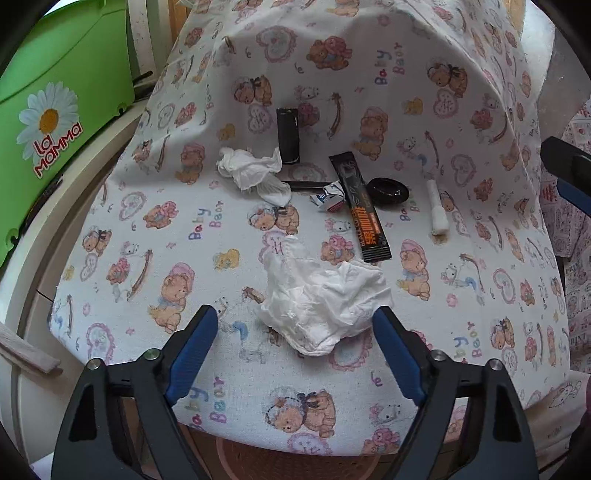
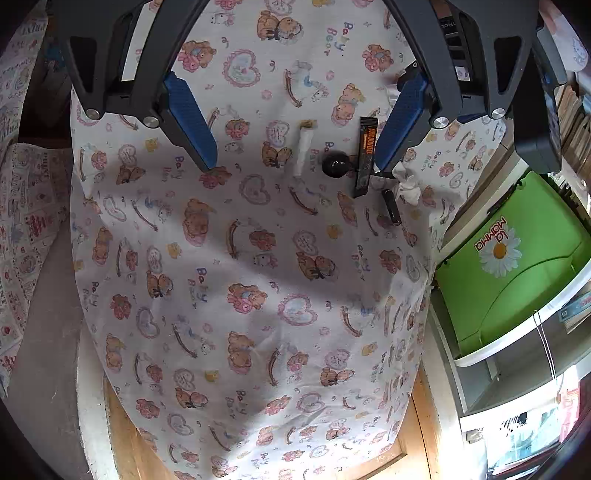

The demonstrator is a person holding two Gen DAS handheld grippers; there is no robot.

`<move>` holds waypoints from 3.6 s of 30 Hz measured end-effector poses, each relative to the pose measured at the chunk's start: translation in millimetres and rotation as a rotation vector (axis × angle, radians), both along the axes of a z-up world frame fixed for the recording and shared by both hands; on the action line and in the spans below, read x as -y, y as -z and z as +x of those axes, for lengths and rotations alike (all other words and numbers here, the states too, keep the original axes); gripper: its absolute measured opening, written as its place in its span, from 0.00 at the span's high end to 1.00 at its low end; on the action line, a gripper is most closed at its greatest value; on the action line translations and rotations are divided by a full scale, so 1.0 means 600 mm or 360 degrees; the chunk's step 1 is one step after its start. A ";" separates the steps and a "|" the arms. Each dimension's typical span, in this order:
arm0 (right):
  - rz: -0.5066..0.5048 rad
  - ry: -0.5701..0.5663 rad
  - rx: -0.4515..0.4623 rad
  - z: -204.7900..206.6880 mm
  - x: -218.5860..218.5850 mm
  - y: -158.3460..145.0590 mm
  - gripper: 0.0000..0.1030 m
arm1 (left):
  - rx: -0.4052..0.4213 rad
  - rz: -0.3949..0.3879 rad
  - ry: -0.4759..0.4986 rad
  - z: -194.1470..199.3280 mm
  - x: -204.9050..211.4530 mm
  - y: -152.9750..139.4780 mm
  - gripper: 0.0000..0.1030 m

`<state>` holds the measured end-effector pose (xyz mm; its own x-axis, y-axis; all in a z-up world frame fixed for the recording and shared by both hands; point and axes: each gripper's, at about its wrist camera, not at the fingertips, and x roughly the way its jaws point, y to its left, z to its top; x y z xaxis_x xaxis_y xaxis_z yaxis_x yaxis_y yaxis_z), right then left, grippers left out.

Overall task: Collect trash
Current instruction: 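Grasp the crumpled white tissue with the left tool while the right tool grasps the cotton swab, then lower both held items over the pink wastebasket and open both tools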

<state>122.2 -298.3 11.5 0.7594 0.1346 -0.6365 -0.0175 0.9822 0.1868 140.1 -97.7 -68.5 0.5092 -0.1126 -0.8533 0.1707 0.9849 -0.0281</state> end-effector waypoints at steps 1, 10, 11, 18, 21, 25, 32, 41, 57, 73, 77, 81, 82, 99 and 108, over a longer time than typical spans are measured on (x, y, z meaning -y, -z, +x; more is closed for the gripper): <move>0.0004 -0.0003 -0.0005 0.001 0.000 0.000 0.14 | 0.0001 0.0002 0.0006 0.000 0.000 0.001 0.29; -0.0042 0.0013 -0.0020 0.003 0.001 0.005 0.14 | 0.0069 -0.0084 0.0042 -0.016 -0.018 -0.033 0.85; -0.0037 0.0014 -0.0016 0.003 0.002 0.004 0.14 | 0.0087 -0.0109 0.0026 -0.019 -0.025 -0.042 0.85; 0.0173 -0.0046 -0.0045 0.013 0.017 0.003 0.14 | 0.0247 -0.0124 -0.0052 -0.022 -0.065 -0.106 0.86; 0.0327 -0.0093 -0.0106 0.031 0.023 0.010 0.27 | 0.0322 -0.0084 -0.0080 -0.005 -0.081 -0.129 0.85; 0.0511 -0.0112 -0.0249 0.066 0.028 0.039 0.50 | 0.0320 -0.0129 -0.0165 0.005 -0.112 -0.138 0.85; 0.0521 -0.0083 -0.0450 0.118 0.005 0.092 0.69 | 0.0199 -0.0218 -0.0191 0.006 -0.127 -0.114 0.85; 0.0367 -0.0025 -0.0574 0.143 -0.021 0.137 0.77 | 0.0137 -0.0225 -0.0211 0.013 -0.132 -0.099 0.85; 0.0256 0.0006 -0.0462 0.126 -0.023 0.112 0.99 | 0.0185 -0.0179 -0.0209 0.001 -0.138 -0.114 0.85; -0.0286 -0.0122 -0.0471 0.132 -0.094 0.138 0.81 | 0.0170 -0.0174 -0.0219 0.000 -0.143 -0.112 0.85; -0.0349 -0.0121 -0.0476 0.135 -0.099 0.145 0.85 | 0.0163 -0.0168 -0.0220 0.000 -0.145 -0.109 0.85; -0.0301 -0.0128 -0.0429 0.127 -0.104 0.135 0.85 | 0.0169 -0.0167 -0.0227 -0.003 -0.151 -0.111 0.85; -0.0246 -0.0141 -0.0411 0.122 -0.101 0.128 0.85 | 0.0172 -0.0168 -0.0228 -0.004 -0.153 -0.112 0.85; 0.0003 -0.0283 -0.0137 -0.026 -0.107 0.029 0.85 | 0.0131 -0.0202 -0.0130 -0.065 -0.145 -0.138 0.85; 0.0100 -0.0313 -0.0136 -0.143 -0.150 0.027 0.85 | 0.0074 -0.0209 -0.0124 -0.156 -0.149 -0.120 0.85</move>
